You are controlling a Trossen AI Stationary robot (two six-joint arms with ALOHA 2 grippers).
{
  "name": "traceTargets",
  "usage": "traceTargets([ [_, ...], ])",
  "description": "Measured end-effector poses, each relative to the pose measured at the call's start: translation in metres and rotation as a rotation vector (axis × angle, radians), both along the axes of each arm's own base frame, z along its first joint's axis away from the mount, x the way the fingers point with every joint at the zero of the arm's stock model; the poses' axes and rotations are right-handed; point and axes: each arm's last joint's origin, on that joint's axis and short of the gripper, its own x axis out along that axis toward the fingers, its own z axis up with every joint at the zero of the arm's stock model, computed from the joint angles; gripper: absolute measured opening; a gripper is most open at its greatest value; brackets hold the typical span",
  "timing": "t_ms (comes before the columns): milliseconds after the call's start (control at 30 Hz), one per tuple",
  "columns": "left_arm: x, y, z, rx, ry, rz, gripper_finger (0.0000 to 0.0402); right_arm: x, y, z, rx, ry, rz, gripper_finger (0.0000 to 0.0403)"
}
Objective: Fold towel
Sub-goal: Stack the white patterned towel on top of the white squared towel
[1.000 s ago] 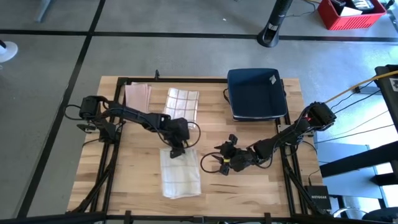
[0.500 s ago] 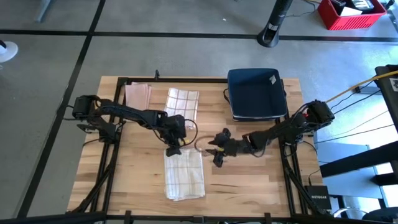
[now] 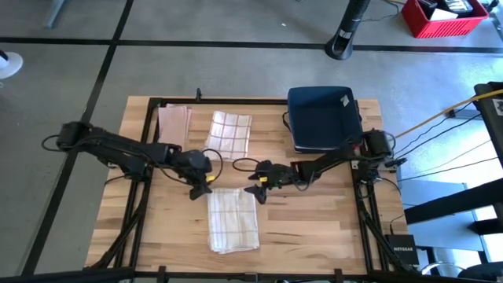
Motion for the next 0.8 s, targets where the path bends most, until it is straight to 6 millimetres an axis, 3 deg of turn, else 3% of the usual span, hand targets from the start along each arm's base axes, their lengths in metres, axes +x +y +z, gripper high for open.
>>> traceTargets([
  [100, -0.006, 0.001, -0.017, -0.016, -0.056, 0.037, 0.0193, 0.005, -0.001, -0.013, -0.021, 0.045, 0.031, 0.0299],
  [267, -0.013, 0.002, -0.041, -0.022, -0.096, 0.084, 0.0193, 0.008, 0.001, -0.026, -0.015, 0.074, 0.056, 0.0299],
  [533, -0.016, -0.002, -0.052, -0.063, -0.086, 0.048, 0.0194, 0.009, 0.002, -0.029, 0.008, 0.08, 0.092, 0.0277],
  [800, -0.005, -0.008, -0.066, -0.065, -0.094, 0.042, 0.0194, 0.007, 0.002, -0.033, 0.01, 0.127, 0.107, 0.0257],
])
